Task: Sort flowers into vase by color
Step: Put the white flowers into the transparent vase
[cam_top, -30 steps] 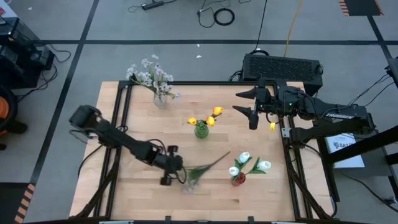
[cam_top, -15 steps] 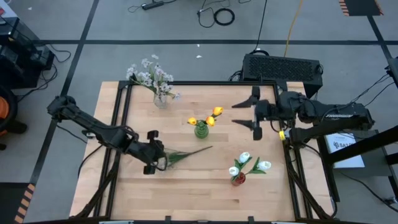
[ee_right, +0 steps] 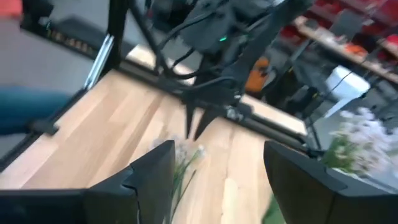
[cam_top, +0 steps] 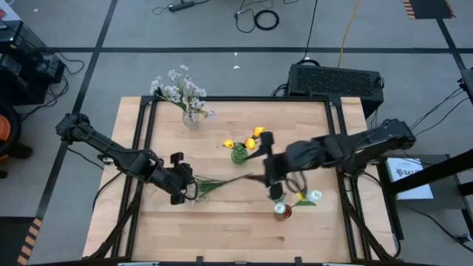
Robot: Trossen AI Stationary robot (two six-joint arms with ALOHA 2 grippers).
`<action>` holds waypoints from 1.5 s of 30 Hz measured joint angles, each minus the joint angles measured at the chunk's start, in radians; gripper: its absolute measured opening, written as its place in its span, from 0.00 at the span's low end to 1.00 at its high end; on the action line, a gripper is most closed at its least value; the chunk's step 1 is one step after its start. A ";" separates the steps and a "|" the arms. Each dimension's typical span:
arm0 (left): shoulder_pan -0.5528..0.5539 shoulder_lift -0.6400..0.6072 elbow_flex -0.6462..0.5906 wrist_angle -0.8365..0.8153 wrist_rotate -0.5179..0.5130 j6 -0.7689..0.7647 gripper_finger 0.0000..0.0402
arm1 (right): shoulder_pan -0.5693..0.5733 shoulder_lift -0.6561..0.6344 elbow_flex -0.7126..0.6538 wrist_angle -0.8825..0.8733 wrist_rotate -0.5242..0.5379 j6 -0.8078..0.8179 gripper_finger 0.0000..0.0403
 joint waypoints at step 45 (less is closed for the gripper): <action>0.000 0.443 -0.096 0.697 -0.206 0.008 0.60 | 0.123 0.316 0.620 -0.611 0.216 0.083 0.59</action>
